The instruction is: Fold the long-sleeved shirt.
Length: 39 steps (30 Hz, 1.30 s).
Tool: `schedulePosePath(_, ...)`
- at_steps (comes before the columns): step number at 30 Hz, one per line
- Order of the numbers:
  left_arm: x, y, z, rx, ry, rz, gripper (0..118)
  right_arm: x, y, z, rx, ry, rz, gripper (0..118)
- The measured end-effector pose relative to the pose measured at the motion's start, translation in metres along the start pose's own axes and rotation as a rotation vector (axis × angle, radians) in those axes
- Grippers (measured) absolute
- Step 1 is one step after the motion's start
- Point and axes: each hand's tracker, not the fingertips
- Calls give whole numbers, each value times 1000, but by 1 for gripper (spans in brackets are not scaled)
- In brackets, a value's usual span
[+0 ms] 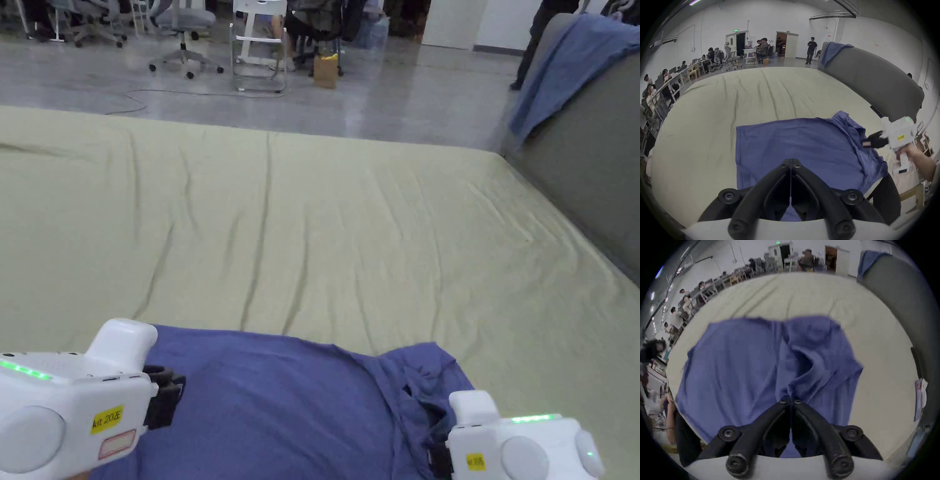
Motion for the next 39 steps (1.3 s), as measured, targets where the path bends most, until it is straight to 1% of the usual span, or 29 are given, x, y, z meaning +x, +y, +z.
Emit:
schedulePosePath(2,2,-5,8,-3,2,9,0,-8,-8,-12,-17,-71,52,4)
schedulePosePath(3,4,-9,14,-1,-3,11,0,-11,-9,-5,43,-87,79,19)
schedulePosePath(4,5,-11,20,8,-7,13,0,-12,-6,6,55,-84,92,49)
schedulePosePath(5,7,-13,25,13,-9,16,0,-13,-4,15,47,-81,94,81)
schedulePosePath(6,7,-15,30,17,-15,18,0,-15,-4,31,38,-36,92,104)
schedulePosePath(7,7,-16,34,22,-17,22,0,-15,-5,46,59,3,79,105)
schedulePosePath(9,5,-15,38,24,-18,23,0,-13,-9,76,153,53,71,105)
schedulePosePath(12,2,-10,33,16,-13,13,0,-12,-16,110,182,3,57,104)
schedulePosePath(13,0,-6,27,16,-12,17,0,-11,-20,120,195,3,54,96)
schedulePosePath(14,-4,-1,22,15,-12,24,0,-10,-24,128,202,7,51,75)
schedulePosePath(15,-8,4,15,15,-8,34,0,-9,-27,134,205,7,42,26)
schedulePosePath(16,-12,10,4,17,8,46,0,-8,-31,137,206,-6,28,1)
schedulePosePath(17,-18,16,-5,20,26,54,0,-6,-37,142,220,-10,19,0)
schedulePosePath(18,-25,22,-16,16,34,69,0,-5,-40,143,222,-3,27,0)
schedulePosePath(21,-52,41,-56,-18,34,163,2,-1,-49,147,198,-9,38,0)
schedulePosePath(22,-62,46,-70,-30,64,176,19,-1,-50,145,194,-8,40,0)
schedulePosePath(23,-71,51,-86,-29,107,175,54,1,-52,144,190,-8,41,0)
schedulePosePath(24,-77,55,-101,-41,154,166,105,2,-54,144,185,-8,40,0)
schedulePosePath(25,-86,57,-119,-63,215,166,118,3,-57,143,179,-7,35,0)
schedulePosePath(27,-100,60,-145,-58,333,161,116,5,-59,139,167,-4,12,0)
schedulePosePath(28,-105,64,-159,-64,356,163,116,7,-59,135,159,-1,4,0)
schedulePosePath(30,-114,68,-182,-116,331,168,116,10,-57,125,133,-3,-8,0)
schedulePosePath(32,-114,66,-202,-150,343,143,113,14,-53,114,115,-22,-20,0)
schedulePosePath(34,-111,66,-216,-151,360,112,100,16,-47,107,108,-28,-31,0)
schedulePosePath(35,-110,66,-222,-161,366,103,87,17,-43,103,105,-28,-40,0)
schedulePosePath(36,-108,64,-225,-197,381,100,71,18,-39,100,103,-27,-45,0)
schedulePosePath(37,-107,63,-227,-209,359,113,54,19,-33,97,100,-26,-45,0)
schedulePosePath(38,-103,64,-223,-182,297,160,54,21,-26,94,100,-24,-43,0)
schedulePosePath(39,-97,68,-218,-171,317,150,46,23,-18,91,105,-22,-39,0)
